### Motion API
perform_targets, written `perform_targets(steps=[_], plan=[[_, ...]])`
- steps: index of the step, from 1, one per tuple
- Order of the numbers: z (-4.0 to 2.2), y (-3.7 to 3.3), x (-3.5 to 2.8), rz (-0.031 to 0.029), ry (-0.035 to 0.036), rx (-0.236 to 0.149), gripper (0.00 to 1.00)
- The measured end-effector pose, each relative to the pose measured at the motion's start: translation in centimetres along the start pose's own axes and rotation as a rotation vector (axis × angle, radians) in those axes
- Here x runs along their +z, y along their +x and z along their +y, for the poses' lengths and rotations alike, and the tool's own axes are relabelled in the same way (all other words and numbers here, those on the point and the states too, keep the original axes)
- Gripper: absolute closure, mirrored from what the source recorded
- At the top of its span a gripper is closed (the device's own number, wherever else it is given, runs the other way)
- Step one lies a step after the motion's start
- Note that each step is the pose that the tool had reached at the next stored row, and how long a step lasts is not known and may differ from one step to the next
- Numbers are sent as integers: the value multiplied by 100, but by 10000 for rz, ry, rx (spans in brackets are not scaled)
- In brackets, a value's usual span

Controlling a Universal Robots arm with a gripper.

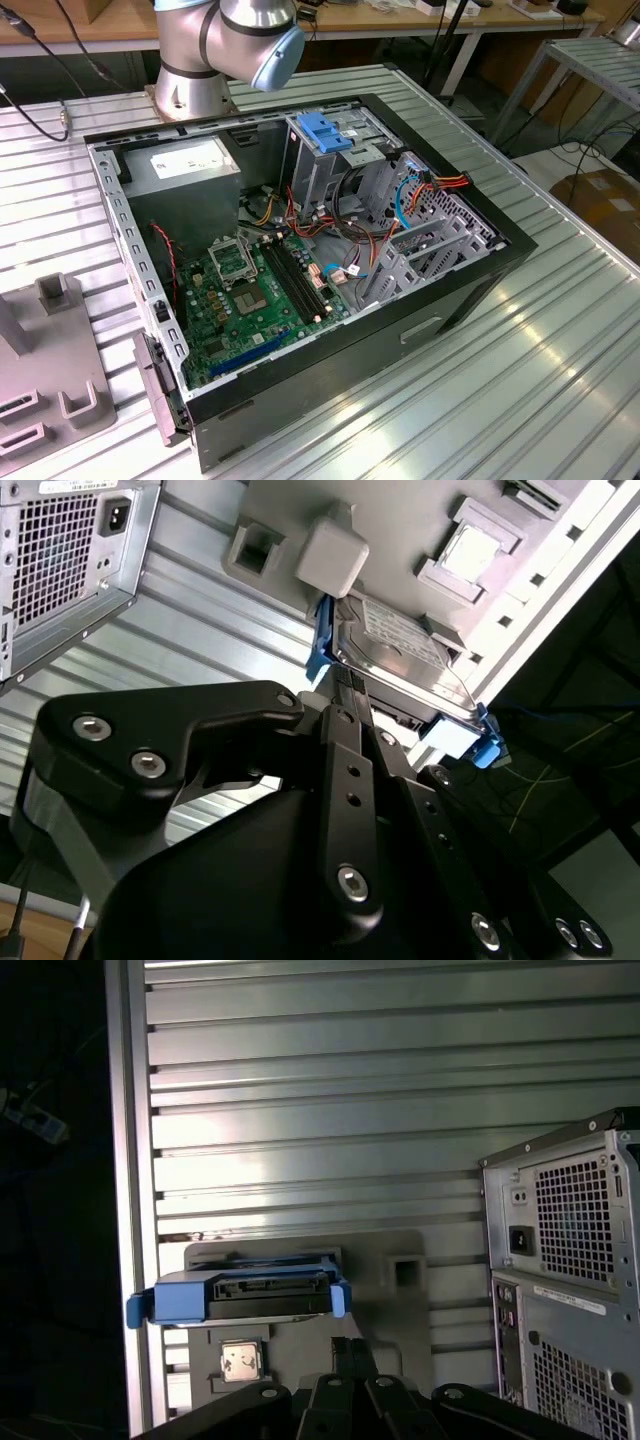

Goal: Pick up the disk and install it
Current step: 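Reach for the disk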

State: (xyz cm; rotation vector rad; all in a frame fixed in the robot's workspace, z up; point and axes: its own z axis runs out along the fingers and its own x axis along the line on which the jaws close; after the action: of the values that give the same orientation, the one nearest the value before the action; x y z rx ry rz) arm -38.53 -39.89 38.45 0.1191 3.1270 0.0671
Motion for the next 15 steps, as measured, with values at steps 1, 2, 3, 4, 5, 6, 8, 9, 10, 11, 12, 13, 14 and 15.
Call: perform_targets(steps=[1,2,3,4,5,6,8,9,10,11,12,13,14,15], plan=[[-1,17,0,0,0,0,90],[-3,40,0,-1,0,-1,90],[-4,57,0,0,1,-1,90],[-5,68,0,0,0,-1,90],[-4,87,0,0,0,-1,90],[-2,102,0,0,0,0,90],[2,137,-1,1,1,1,90],[4,156,0,0,0,0,90],[4,176,0,0,0,0,90],[5,195,0,-1,0,0,90],[6,214,0,0,0,0,90],[8,242,0,0,0,1,90],[9,265,0,0,0,-1,90],[11,290,0,0,0,-1,90]])
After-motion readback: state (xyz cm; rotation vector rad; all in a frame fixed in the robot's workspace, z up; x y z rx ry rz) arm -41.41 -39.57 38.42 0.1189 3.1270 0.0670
